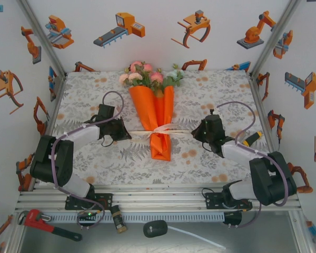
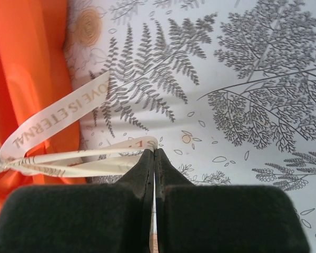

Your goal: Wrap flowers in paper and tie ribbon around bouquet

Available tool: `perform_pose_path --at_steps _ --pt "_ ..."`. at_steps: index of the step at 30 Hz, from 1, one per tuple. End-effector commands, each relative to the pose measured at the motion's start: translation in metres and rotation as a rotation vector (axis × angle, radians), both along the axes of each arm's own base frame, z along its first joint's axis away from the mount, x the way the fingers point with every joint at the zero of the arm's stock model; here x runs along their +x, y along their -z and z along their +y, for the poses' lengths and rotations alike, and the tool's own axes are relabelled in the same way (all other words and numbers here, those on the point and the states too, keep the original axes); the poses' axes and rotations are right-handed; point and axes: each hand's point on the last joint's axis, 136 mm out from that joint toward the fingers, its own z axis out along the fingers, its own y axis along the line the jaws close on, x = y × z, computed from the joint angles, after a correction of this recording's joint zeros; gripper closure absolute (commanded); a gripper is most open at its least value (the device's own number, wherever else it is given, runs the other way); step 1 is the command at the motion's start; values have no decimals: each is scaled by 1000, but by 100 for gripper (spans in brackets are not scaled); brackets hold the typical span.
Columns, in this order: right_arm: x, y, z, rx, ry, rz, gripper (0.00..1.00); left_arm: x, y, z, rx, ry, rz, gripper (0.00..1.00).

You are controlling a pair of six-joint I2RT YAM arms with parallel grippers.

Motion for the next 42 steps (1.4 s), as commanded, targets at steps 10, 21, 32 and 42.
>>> perform_pose_path --at_steps 10,21,32,42 --pt "16 -109 -78 -352 111 -345 19 7 -138 110 336 -348 -675 1" --pt "58 -27 -176 -556 244 -217 12 25 -77 201 615 -500 -771 3" --pt "49 -7 -158 -506 156 -362 1 62 -34 189 566 -385 -723 3" --pt "56 -6 -142 -497 53 -360 1 62 -34 190 583 -394 -706 3"
